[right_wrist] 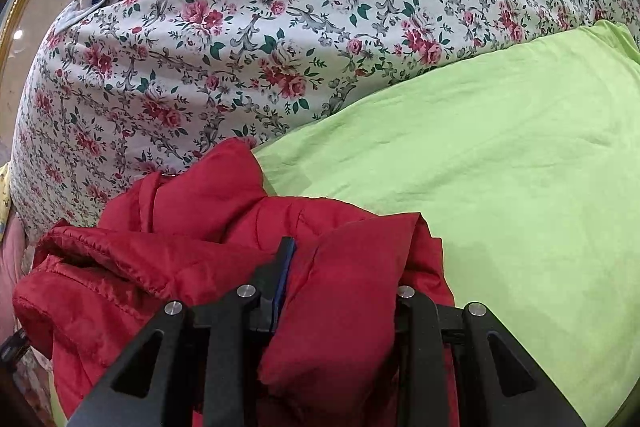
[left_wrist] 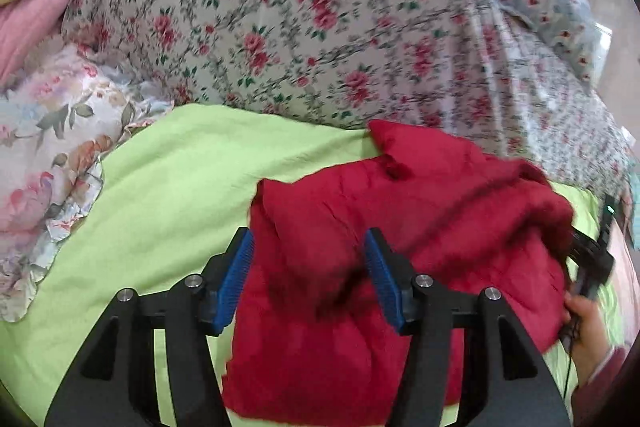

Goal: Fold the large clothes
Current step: 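Lift the hem with both tools, fold it toward the collar, and release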

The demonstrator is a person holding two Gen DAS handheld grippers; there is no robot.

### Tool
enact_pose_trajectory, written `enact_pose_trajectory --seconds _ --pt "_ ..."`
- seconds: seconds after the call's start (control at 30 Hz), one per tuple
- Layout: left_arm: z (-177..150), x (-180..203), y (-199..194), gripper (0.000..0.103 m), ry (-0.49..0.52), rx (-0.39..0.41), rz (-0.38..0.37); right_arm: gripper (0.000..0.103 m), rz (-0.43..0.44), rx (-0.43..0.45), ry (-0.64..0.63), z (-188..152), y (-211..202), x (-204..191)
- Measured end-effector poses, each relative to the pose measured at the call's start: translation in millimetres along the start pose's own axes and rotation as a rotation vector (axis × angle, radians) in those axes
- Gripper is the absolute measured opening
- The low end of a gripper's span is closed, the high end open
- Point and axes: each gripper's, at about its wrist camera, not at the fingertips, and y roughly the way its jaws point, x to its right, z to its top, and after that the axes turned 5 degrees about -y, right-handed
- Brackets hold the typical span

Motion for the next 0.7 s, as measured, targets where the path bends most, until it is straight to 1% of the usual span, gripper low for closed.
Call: enact_pose_trajectory --seconds 0.1,0.2,0.23,0.3,0.37,0.4,0.43,0.53,0.63,0.7 --pt "-11 14 -10 0.056 0.054 -0.021 -0.054 0.029 -0.013 -0.001 -0.001 1 1 -2" --pt "-22 32 -7 0.056 0.112 -0.05 -0.097 0.029 -0.019 -0.005 0.0 2 2 -3" --pt "-26 40 -2 0.056 0.141 -0.059 -0.09 0.029 -0.019 -0.006 0.002 2 2 -2" --pt "-30 52 14 0.056 0.176 -0.082 -0.04 0.029 -0.018 -0.006 0.005 2 1 -2" --pt "-31 55 35 0.057 0.172 -0.123 0.003 0.03 -0.016 -0.002 0.006 1 0 -2" --pt "-30 53 47 0.057 0.162 -0.143 0.021 0.032 -0.011 -0.001 0.009 1 -2 -2" --pt "-28 49 57 0.058 0.143 -0.149 0.04 0.033 -0.004 0.001 0.015 0 -4 -2" --pt "-21 43 72 0.059 0.113 -0.157 0.061 0.039 0.01 0.001 0.034 -1 -17 -1" --pt "-18 44 80 0.06 0.114 -0.167 0.081 0.05 0.013 0.014 0.03 -3 -36 -3" --pt "-18 47 82 0.061 0.132 -0.165 0.097 0.064 0.008 0.03 0.022 -6 -52 -6"
